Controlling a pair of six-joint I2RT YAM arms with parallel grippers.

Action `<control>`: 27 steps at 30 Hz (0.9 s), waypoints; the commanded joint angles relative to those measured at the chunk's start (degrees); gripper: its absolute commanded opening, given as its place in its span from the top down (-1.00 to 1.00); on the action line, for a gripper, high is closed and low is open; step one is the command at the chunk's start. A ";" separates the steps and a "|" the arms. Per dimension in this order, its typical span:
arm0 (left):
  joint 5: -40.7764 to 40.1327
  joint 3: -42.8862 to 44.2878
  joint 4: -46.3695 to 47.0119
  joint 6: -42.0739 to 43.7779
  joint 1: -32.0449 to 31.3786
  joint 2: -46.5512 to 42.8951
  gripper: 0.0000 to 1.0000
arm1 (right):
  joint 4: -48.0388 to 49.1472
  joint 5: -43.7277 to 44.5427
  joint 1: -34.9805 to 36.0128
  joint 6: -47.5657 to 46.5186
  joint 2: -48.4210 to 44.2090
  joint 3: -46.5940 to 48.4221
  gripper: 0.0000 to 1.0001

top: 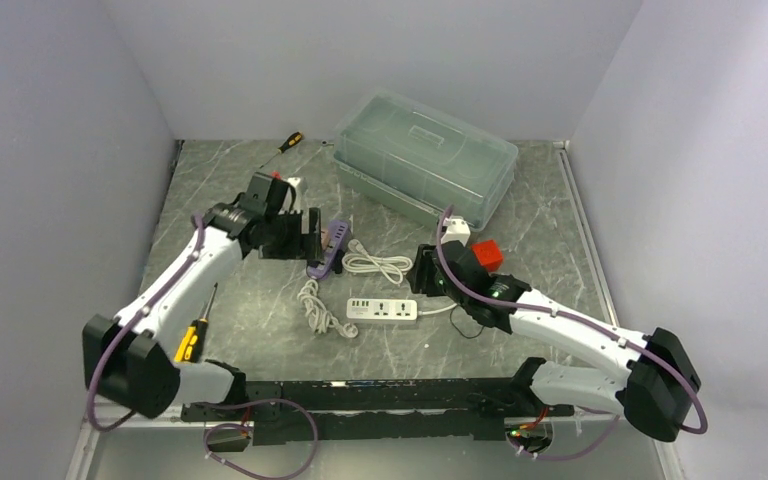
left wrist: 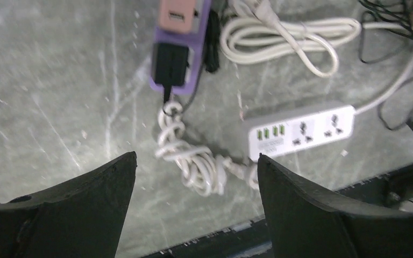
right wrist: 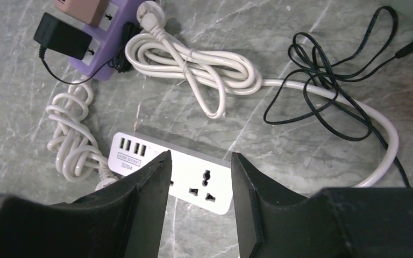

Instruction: Pull the plug off the socket

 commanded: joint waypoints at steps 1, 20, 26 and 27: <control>-6.28 5.03 2.91 6.09 0.55 7.66 -0.70 | 4.61 0.38 0.95 0.61 0.50 2.54 0.01; -4.49 10.83 5.36 9.18 0.11 27.56 -0.06 | 5.23 2.70 1.28 1.68 -0.62 -1.12 -0.09; -1.22 8.19 6.43 9.75 -0.81 22.18 0.84 | 3.40 4.16 1.28 1.27 -1.99 -1.01 -0.11; 0.52 7.46 7.20 10.46 -0.99 20.07 0.93 | 3.07 4.43 1.28 1.01 -2.13 -0.94 -0.11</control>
